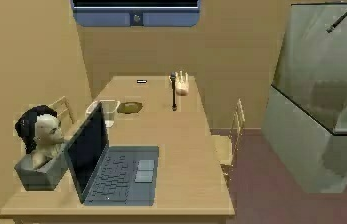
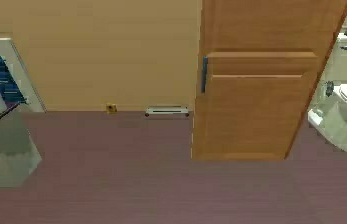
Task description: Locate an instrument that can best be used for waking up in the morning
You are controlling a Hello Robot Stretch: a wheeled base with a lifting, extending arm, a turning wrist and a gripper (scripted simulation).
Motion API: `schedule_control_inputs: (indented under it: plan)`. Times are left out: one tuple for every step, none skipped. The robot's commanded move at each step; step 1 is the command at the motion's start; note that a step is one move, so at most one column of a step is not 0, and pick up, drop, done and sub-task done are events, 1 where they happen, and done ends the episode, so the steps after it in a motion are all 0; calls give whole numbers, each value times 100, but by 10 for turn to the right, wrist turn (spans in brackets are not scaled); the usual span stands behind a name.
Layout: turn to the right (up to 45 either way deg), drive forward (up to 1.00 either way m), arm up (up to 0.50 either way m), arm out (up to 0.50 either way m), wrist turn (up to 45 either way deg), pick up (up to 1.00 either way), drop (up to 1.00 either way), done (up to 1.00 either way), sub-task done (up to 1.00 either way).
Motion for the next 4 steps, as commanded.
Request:
schedule_control_inputs:
  plan:
    - [450,0,0,0,0,0,0,0,0]
    - [450,0,0,0,0,0,0,0,0]
    - [0,25,0,0,0,0,0,0,0]
    - [450,0,0,0,0,0,0,0,0]
